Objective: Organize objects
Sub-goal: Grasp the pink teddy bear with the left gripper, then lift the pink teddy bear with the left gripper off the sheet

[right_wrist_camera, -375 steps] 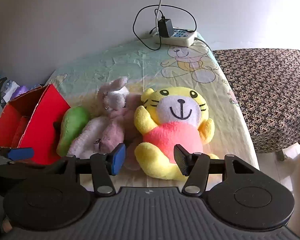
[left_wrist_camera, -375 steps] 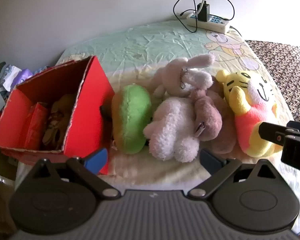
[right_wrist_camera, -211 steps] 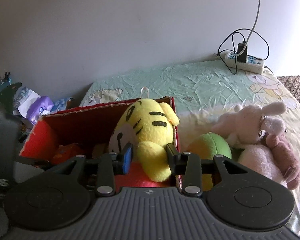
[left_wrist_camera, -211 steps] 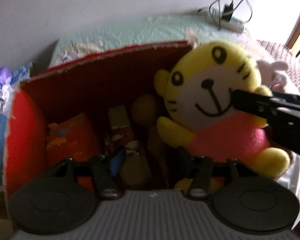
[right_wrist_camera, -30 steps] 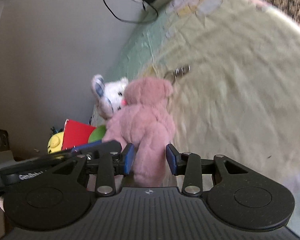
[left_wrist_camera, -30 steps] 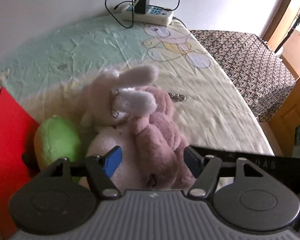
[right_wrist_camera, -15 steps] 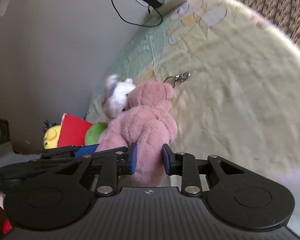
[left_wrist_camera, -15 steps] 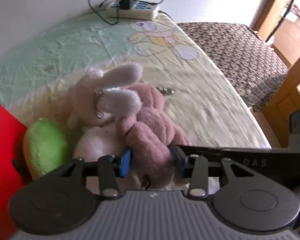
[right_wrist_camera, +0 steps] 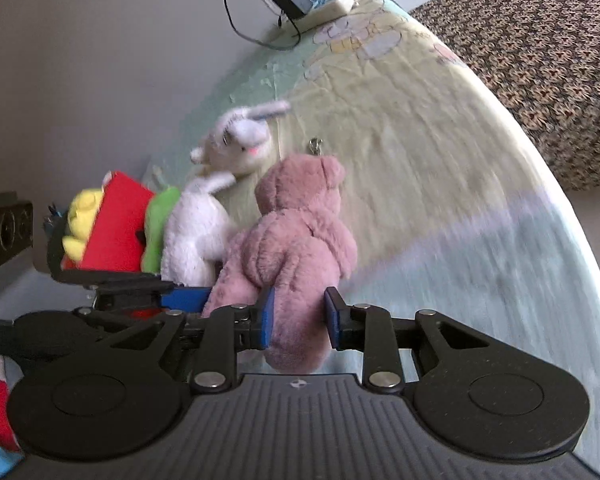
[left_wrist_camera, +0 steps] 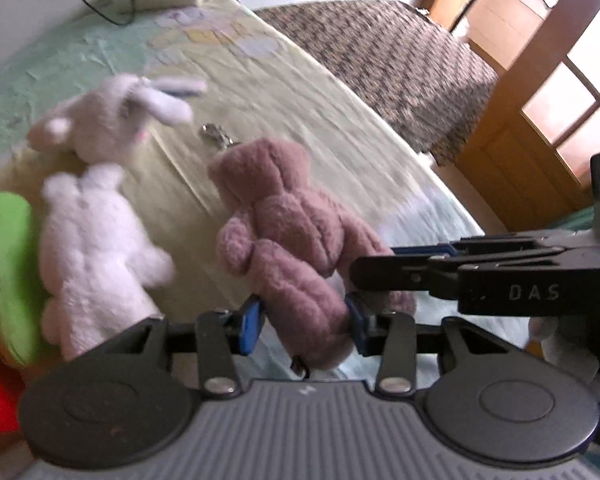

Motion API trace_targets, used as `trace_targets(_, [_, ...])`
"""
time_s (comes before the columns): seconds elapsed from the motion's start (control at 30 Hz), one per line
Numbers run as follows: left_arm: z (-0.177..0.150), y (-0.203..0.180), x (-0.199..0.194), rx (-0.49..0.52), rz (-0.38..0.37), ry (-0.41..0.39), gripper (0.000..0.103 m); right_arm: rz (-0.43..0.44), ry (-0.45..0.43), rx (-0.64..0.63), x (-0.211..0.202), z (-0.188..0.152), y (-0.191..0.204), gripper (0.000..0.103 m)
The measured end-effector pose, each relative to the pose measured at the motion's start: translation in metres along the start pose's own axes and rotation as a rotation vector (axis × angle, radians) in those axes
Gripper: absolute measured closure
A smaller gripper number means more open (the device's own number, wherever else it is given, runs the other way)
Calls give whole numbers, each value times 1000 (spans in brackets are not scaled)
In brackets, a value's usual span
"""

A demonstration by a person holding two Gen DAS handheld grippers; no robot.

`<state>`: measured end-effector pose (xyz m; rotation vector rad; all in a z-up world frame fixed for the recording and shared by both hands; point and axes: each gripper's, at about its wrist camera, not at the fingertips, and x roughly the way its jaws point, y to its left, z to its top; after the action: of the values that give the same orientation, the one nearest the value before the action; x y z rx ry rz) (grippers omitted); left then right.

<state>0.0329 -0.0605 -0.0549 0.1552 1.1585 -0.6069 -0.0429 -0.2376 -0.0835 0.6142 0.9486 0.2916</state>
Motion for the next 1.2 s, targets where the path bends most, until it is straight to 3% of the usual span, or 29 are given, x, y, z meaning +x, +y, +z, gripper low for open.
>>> trace_targets(0.13, [-16, -6, 4, 30, -15, 32, 59, 8, 25, -3, -4, -12, 3, 72])
trace_targets(0.23, [-27, -4, 3, 38, -15, 44, 59, 35, -8, 21, -12, -11, 0, 72])
trace_targets(0.33, [-32, 3, -4, 27, 16, 17, 57, 79, -78, 92, -16, -2, -11, 72])
trace_targets(0.47, [-33, 9, -20, 7, 19, -34, 50, 57, -115, 145, 0, 8, -25, 72])
trace_targets(0.6, [-32, 3, -22, 13, 15, -58, 48, 122, -73, 218, 23, 13, -39, 72])
trace_targets(0.67, [-31, -1, -22, 21, 16, -72, 41, 159, -41, 242, 27, 15, -39, 72])
trace_targets(0.73, [-28, -1, -19, 22, 14, -77, 38, 225, -24, 252, 25, 18, -34, 79])
trace_targets(0.93, [-29, 2, -11, 12, -19, -65, 35, 326, 72, 177, 40, 21, -4, 82])
trace_targets(1.03, [-31, 4, -5, -5, -9, -52, 36, 291, 78, 132, 53, 17, 12, 82])
trace_targets(1.13, [-31, 8, -8, -20, 10, -54, 33, 242, -27, 82, 34, 19, 15, 80])
trace_targets(1.2, [-32, 9, -12, -18, 24, -68, 37, 183, -90, 83, 18, 23, 5, 79])
